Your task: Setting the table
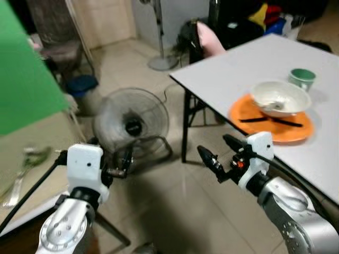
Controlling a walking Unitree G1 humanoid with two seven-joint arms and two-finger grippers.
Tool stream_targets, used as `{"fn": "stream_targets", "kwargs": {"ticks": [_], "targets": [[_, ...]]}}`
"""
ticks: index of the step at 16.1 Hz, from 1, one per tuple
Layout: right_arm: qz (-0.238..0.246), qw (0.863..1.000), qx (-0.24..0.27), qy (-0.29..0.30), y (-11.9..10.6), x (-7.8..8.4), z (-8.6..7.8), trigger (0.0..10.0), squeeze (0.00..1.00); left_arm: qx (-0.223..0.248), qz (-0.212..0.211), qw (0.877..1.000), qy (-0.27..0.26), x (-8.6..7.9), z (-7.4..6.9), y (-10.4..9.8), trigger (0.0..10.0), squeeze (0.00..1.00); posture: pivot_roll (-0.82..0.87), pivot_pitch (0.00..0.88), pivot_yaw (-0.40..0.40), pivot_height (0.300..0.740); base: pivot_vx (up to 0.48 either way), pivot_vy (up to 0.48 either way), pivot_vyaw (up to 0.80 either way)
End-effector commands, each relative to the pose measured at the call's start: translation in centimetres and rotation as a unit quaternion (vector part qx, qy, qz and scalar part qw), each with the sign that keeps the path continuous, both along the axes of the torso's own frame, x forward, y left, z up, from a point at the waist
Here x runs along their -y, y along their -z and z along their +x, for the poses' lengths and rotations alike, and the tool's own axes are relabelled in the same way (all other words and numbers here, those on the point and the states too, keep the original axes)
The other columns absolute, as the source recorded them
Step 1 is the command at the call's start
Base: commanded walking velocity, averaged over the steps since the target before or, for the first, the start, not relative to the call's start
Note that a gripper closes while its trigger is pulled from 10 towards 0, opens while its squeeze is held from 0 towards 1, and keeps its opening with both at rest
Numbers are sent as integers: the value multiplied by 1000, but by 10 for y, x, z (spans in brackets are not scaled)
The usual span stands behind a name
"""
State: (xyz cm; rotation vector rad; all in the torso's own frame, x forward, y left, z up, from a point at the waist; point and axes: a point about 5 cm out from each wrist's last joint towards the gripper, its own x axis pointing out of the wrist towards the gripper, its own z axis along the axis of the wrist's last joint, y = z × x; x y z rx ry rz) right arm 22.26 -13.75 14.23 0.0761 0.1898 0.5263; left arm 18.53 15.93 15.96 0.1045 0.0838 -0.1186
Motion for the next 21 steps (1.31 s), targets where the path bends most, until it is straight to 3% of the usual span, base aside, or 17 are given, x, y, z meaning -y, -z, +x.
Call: {"fn": "stream_targets", "kwargs": {"ticks": [1, 8, 12, 21], "targets": [[10, 1000, 2, -6, -2, -5, -1, 10000, 1000, 1, 11, 1000, -6, -4, 0, -2, 10000, 0, -35, 45, 57, 740, 0, 345, 0], [15, 1000, -8, 14, 0, -3, -3, 10000, 1000, 0, 22, 1000, -6, -9, 0, -5, 10000, 0, -31, 53, 52, 740, 0, 347, 0], [16, 1000, -15, 15, 4, -2, -3, 10000, 1000, -1, 29, 1000, -9, -15, -1, -7, 10000, 0, -28, 55, 52, 740, 0, 347, -730], [10, 1000, -13, 8, 4, 0, -6, 10000, 1000, -10, 28, 1000, -5, -12, -5, -5, 10000, 0, -25, 53, 41, 740, 0, 339, 0]]}}
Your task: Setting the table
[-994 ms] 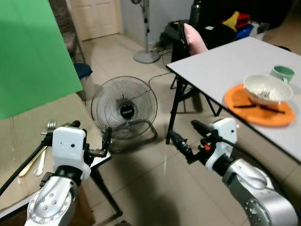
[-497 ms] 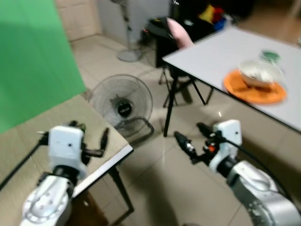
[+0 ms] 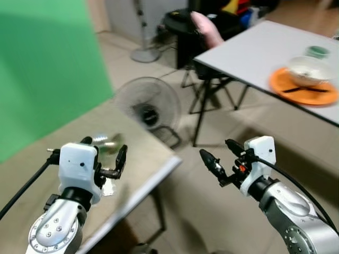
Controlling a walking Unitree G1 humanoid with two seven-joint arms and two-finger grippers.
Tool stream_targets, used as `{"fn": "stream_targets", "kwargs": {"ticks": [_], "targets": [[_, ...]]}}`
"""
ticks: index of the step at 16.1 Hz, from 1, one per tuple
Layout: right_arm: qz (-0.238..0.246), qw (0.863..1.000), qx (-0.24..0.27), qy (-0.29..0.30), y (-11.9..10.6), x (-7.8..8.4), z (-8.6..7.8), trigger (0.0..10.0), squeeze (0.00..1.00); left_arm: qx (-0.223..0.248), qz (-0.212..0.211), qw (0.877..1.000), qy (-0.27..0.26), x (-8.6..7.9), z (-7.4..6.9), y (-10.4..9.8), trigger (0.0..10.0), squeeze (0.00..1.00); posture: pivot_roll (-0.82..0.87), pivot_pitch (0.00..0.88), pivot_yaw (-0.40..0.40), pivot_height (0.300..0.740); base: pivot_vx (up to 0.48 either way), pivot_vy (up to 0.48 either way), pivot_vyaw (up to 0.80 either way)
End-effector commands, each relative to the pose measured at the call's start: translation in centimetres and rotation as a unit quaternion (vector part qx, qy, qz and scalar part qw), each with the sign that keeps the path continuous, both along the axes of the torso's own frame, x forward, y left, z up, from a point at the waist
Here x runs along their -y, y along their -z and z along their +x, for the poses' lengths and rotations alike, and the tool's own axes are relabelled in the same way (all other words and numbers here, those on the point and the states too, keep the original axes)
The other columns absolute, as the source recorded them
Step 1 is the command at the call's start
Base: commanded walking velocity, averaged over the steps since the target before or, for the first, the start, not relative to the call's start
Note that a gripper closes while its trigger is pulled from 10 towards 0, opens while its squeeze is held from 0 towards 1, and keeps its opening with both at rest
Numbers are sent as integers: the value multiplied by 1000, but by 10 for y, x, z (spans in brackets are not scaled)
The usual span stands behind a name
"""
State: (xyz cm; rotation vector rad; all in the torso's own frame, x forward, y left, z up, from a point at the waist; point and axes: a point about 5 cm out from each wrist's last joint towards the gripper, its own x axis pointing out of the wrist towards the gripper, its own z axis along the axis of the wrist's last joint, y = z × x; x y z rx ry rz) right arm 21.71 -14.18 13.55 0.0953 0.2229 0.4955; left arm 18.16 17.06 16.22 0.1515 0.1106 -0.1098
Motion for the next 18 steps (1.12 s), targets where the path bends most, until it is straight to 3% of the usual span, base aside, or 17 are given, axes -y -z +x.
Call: {"fn": "stream_targets", "kwargs": {"ticks": [1, 6, 7, 9, 13, 14, 15, 16, 18], "targets": [[7, 1000, 6, -7, -3, -5, -1, 10000, 1000, 1, 4, 1000, -1, -1, -2, -2, 10000, 0, -25, 53, 41, 740, 0, 337, 0], [7, 1000, 4, 0, -3, -6, -1, 10000, 1000, -1, 10, 1000, 7, -2, 1, -1, 10000, 0, -33, 51, 44, 740, 0, 322, -552], [8, 1000, 5, 3, -3, -5, -1, 10000, 1000, 5, 40, 999, 13, -3, 4, -3, 10000, 0, -34, 47, 46, 740, 0, 0, 0], [9, 1000, 6, 4, -3, -5, -2, 10000, 1000, 9, 51, 999, 13, -4, 6, -3, 10000, 0, -36, 45, 47, 740, 0, -240, 0], [-28, 999, 9, -33, -6, -8, -4, 10000, 1000, -11, 33, 999, 39, -2, 9, 2, 10000, 0, -37, 38, 43, 740, 0, -120, 0], [-43, 998, 10, -44, -6, -9, -3, 10000, 1000, -13, 35, 998, 50, -2, 10, 2, 10000, 59, -37, 38, 43, 740, 0, 0, 0], [-69, 995, 17, -65, -9, -9, -1, 10000, 1000, -31, 34, 996, 78, -3, 16, 7, 10000, 1000, -39, 35, 38, 740, 0, 0, 0], [-69, 995, 17, -65, -9, -9, -1, 10000, 1000, -31, 34, 996, 78, -3, 16, 7, 10000, 1000, -39, 35, 38, 740, 0, 0, 0], [-84, 993, 20, -86, -12, -7, 2, 10000, 1000, -81, 48, 988, 119, -4, 27, 21, 10000, 1000, -45, 34, 40, 740, 0, 0, 0]]}}
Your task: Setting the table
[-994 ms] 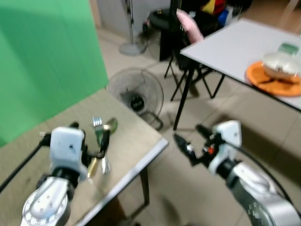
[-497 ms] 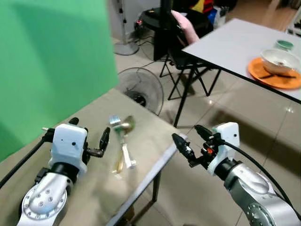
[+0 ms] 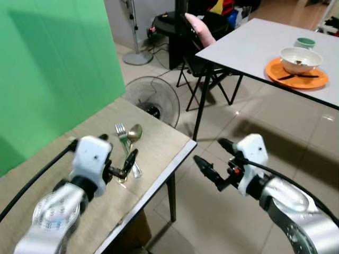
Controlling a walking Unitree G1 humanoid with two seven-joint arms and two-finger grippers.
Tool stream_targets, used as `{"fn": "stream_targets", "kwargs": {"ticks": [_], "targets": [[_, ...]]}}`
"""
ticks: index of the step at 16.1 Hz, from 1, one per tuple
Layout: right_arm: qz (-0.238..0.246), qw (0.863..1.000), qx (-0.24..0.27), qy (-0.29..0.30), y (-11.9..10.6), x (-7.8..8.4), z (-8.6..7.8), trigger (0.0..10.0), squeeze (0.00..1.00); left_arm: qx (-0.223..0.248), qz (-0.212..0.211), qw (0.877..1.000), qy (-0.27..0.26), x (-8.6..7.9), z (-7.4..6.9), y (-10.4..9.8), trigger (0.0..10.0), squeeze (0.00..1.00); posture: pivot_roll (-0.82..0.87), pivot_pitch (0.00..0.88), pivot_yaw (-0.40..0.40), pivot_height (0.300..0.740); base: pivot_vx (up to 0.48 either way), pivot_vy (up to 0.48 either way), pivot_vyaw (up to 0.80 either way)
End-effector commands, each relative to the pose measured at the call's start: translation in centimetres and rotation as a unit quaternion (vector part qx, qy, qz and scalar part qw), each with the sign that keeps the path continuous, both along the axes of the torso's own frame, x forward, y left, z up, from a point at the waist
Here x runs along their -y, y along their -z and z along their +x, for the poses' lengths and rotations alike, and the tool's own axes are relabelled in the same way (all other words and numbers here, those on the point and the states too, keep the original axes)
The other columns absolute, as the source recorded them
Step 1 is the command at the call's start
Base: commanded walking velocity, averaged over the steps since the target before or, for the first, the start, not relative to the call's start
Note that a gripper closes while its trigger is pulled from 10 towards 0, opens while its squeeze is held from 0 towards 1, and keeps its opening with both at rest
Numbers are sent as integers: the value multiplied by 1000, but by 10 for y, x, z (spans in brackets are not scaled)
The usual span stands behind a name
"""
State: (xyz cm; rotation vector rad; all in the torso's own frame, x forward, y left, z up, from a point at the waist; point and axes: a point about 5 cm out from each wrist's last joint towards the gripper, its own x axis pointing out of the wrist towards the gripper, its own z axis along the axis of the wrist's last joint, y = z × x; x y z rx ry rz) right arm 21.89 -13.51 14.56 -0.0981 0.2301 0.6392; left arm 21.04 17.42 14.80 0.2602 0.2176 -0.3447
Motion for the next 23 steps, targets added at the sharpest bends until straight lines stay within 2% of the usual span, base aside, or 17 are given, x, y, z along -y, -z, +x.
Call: {"fn": "stream_targets", "kwargs": {"ticks": [1, 2, 3, 4, 5, 6, 9, 11, 15, 17, 19, 23], "targets": [[-5, 1000, -5, -10, -2, 1, 1, 10000, 1000, -42, 2, 999, 14, -1, 3, 13, 10000, 973, -46, 33, 40, 740, 0, 0, 0], [-11, 1000, -12, -22, -3, 4, 3, 10000, 349, -66, -27, 997, 28, 1, 13, 17, 10000, 0, -54, 37, 42, 740, 0, 0, 0], [-21, 999, -23, -42, -5, 6, 4, 10000, 0, -85, -62, 993, 45, 3, 28, 18, 10000, 0, -62, 40, 48, 740, 0, 0, 0], [-28, 998, -27, -55, -5, 7, 4, 10000, 0, -92, -55, 993, 58, 4, 36, 19, 8706, 0, -69, 43, 50, 740, 0, 0, 0], [-35, 997, -28, -66, -7, 7, 4, 10000, 0, -111, -38, 992, 54, 2, 44, 23, 2941, 0, -75, 45, 52, 740, 0, 0, 0], [-37, 996, -28, -72, -9, 8, 4, 10000, 0, -120, -28, 991, 46, 0, 51, 25, 0, 0, -83, 48, 54, 740, 0, 0, 0], [-50, 995, -29, -86, -13, 11, 4, 10000, 0, -151, -24, 988, 11, -4, 67, 29, 0, 0, -92, 51, 56, 740, 0, 0, 0], [-57, 994, -31, -90, -13, 13, 3, 10000, 0, -154, -12, 988, -3, -3, 72, 29, 0, 0, -96, 51, 56, 740, 0, 0, 0], [-66, 992, -35, -98, -13, 14, 0, 10000, 0, -154, 0, 987, 32, 8, 71, 30, 0, 0, -95, 52, 49, 740, 0, 0, 0], [-70, 992, -35, -102, -13, 13, 0, 10000, 0, -163, 15, 986, 34, 9, 73, 34, 0, 0, -97, 52, 47, 740, 0, 0, 0], [-71, 991, -35, -106, -14, 13, -1, 10000, 0, -174, 47, 983, 20, 3, 77, 41, 0, 0, -100, 53, 48, 740, 0, 0, 0], [-73, 990, -37, -114, -15, 12, -4, 10000, 0, -190, 60, 980, 9, -1, 81, 47, 0, 0, -106, 52, 50, 740, 0, 0, 0]]}}
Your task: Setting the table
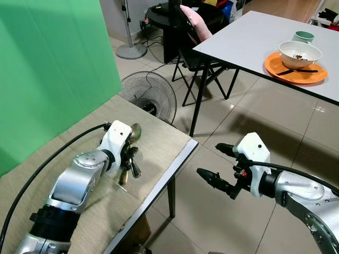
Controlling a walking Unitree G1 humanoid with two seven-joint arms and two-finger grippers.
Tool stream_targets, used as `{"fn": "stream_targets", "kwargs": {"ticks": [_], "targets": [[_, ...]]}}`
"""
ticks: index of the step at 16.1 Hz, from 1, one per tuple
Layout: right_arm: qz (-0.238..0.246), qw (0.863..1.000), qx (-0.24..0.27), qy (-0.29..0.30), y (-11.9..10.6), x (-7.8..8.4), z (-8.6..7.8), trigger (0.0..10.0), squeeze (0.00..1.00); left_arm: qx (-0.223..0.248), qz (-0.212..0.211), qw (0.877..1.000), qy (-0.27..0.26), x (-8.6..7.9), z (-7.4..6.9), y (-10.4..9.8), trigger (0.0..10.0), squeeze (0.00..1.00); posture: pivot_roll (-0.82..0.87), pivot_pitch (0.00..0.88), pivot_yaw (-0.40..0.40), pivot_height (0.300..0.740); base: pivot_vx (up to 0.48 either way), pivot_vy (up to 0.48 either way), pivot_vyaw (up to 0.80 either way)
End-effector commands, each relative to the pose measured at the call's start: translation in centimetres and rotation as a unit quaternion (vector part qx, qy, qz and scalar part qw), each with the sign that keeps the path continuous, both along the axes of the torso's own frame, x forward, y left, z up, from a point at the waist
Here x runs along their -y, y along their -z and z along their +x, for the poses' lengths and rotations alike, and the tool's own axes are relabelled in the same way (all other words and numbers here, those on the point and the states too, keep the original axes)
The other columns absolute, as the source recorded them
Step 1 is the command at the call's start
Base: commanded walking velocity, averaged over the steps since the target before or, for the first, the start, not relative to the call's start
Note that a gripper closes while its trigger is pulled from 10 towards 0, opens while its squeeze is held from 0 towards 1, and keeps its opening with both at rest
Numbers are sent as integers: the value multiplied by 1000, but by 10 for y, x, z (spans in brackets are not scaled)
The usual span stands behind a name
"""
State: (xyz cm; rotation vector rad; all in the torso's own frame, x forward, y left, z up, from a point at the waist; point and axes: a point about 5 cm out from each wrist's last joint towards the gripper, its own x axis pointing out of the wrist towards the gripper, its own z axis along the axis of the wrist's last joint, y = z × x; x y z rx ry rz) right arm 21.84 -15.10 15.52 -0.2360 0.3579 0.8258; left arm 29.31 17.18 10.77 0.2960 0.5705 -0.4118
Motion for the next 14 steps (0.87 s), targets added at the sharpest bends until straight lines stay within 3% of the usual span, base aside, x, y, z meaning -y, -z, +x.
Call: {"fn": "stream_targets", "kwargs": {"ticks": [1, 4, 6, 8, 10, 14], "targets": [[1, 1000, 6, -17, -5, -4, -4, 10000, 0, -19, 11, 1000, -5, -3, 0, 7, 0, 0, -106, 53, 51, 740, 0, 0, 0], [0, 1000, 4, -21, -5, -4, -5, 10000, 0, -37, 14, 999, 11, -1, -1, 10, 0, 0, -107, 53, 49, 740, 0, 0, 0], [-7, 999, 4, -32, -6, -5, -5, 10000, 0, -85, 53, 995, 26, -3, -4, 20, 0, 0, -108, 54, 49, 740, 0, 0, 0], [-14, 999, 2, -41, -7, -5, -6, 10000, 0, -98, 64, 993, 24, -5, 0, 23, 0, 0, -108, 54, 48, 740, 0, 0, 0], [-17, 999, 3, -42, -8, -4, -5, 10000, 0, -88, 68, 994, 15, -6, 8, 21, 0, 0, -109, 53, 49, 740, 0, 0, 0], [-11, 1000, 10, -25, -11, -2, -1, 10000, 0, -20, 13, 999, 29, 6, 15, 0, 0, 0, -111, 54, 50, 740, 0, 0, 0]]}}
